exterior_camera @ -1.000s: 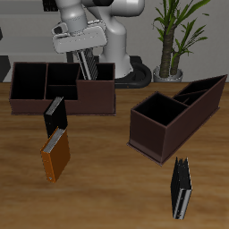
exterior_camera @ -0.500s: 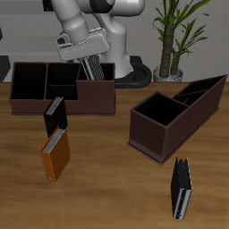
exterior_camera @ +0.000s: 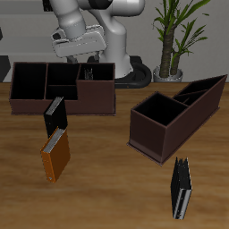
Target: Place the right striped book into the back desk caddy's right compartment and place the orange book into the left desk caddy's right compartment and place the black book into the left desk caddy's left compartment
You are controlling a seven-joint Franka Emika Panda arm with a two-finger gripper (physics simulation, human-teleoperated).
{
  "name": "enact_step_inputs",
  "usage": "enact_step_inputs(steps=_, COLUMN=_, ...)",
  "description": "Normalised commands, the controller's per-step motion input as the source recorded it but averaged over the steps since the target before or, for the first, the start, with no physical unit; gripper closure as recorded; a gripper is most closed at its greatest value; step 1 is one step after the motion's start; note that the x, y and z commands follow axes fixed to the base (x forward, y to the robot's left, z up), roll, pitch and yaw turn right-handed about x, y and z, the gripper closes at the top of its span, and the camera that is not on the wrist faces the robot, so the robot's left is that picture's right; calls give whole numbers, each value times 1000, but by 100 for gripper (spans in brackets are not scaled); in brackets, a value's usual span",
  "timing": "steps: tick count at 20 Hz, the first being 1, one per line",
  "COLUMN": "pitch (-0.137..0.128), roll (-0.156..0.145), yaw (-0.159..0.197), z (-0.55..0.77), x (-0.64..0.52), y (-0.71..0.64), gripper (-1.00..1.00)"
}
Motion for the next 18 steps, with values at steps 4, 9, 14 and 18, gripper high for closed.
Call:
enact_step_inputs(steps=4, pitch=-31, roll=-64, yaw=13, z=305, x=127, y=-154, gripper=-100)
enact_step_inputs(steps=9, pitch=-84, roll=-100, yaw=55, z=573, x=224, y=-364, gripper=-100)
enact_step_inputs(steps=14, pitch=7, roll=-94, yaw=55, z=386, x=353, y=-494, gripper=-100)
enact_step_inputs(steps=18, pitch=4, roll=-107, yaw=38, z=271, x=353, y=-550, gripper=-100)
